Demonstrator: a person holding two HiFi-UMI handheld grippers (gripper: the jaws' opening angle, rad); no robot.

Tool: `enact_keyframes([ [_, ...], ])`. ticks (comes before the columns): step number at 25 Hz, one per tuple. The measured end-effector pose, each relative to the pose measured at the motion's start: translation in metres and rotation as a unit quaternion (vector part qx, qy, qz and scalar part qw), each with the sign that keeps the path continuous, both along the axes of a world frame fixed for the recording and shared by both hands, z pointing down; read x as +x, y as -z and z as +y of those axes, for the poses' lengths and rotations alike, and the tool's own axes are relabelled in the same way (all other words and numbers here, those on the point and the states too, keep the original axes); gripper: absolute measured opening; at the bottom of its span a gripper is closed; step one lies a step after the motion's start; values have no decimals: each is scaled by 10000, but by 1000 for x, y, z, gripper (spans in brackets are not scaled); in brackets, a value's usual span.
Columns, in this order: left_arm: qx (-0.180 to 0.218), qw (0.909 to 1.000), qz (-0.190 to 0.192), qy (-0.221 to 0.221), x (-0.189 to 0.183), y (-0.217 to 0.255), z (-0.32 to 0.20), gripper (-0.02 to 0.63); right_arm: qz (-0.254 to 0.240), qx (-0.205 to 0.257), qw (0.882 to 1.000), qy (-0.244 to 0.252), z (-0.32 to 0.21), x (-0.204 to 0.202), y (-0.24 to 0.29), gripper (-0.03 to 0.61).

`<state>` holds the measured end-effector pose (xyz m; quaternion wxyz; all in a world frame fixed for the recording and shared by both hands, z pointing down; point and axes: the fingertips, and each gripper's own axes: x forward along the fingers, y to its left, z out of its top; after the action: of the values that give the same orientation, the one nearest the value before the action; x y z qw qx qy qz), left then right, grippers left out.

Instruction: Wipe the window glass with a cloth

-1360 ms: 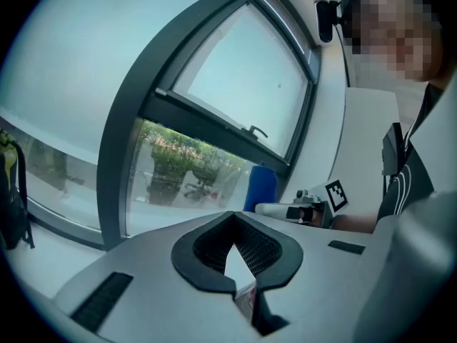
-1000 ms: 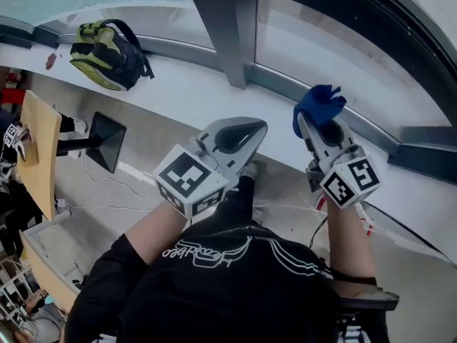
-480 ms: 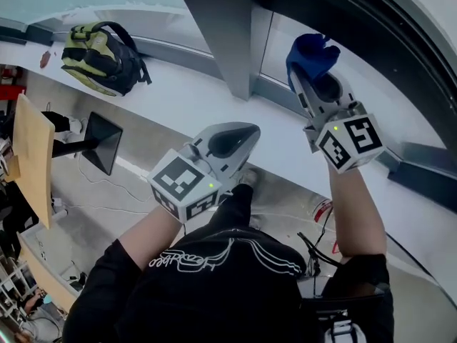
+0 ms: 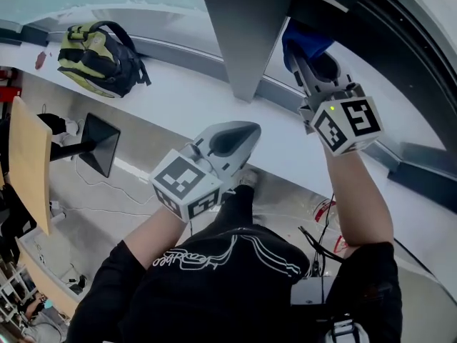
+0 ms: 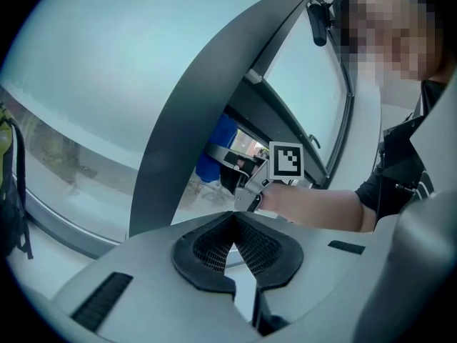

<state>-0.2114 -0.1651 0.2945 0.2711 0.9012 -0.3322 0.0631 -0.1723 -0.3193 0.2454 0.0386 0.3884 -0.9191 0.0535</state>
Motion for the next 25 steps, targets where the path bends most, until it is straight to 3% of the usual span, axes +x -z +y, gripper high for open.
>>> enact_keyframes([
  [5,3,9998,173,31,-3,-3,-6,5,-36,42,10000,-70,-1,0,1,94],
  [13,-85,9999,38,-128,17,-9,-1,5,-78,263,9995,-149,5,30,7,94],
  [19,-269,9993,-27,-242,53,-27,5,5,-32,369,9987,-339,18,83,-1,94],
  [25,-407,9974,-93,-595,118,-38,23,5,-99,406,9968,-677,36,157,-2,94],
])
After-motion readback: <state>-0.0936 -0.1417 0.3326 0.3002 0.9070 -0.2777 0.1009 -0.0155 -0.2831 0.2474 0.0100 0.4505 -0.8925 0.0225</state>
